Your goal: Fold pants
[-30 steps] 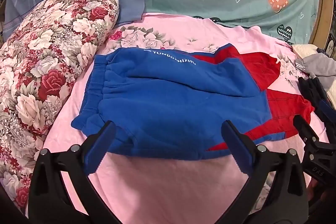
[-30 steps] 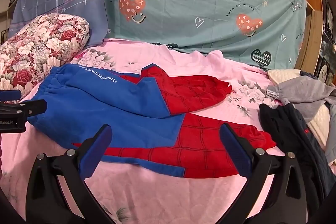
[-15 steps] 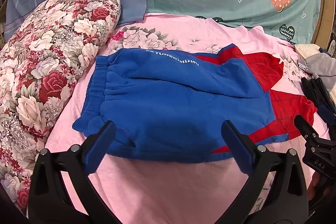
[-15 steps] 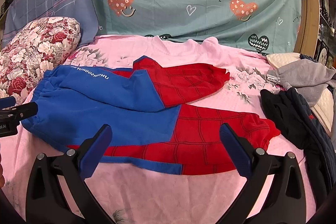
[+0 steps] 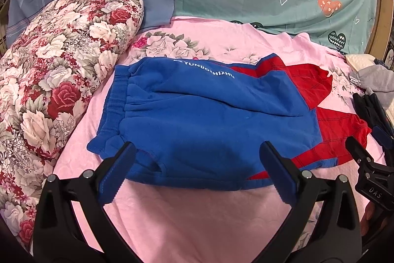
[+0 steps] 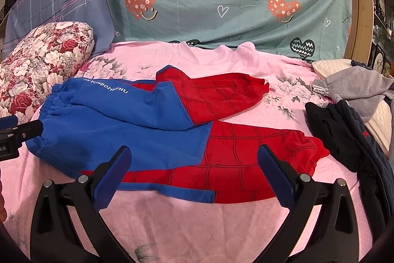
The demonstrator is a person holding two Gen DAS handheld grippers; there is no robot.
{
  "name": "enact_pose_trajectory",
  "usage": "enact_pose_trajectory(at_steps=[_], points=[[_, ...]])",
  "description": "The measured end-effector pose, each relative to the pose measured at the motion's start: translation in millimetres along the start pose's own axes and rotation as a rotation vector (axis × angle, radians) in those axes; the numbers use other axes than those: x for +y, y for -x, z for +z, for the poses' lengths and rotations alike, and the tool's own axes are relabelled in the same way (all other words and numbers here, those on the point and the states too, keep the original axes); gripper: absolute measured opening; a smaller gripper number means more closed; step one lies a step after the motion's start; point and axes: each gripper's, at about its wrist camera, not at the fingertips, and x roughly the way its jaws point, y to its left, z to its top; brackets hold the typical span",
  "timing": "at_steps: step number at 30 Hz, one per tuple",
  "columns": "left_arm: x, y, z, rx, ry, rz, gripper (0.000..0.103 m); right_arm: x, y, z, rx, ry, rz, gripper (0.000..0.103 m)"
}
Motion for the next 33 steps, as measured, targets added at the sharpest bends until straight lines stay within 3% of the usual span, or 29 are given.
enact_pose_trajectory(at_steps=[33], points=[[4.0, 1.5, -4.0, 0.031, 0.018, -0.001, 0.101, -5.9, -3.2, -0.8, 0.038, -0.021, -0.038, 0.102]])
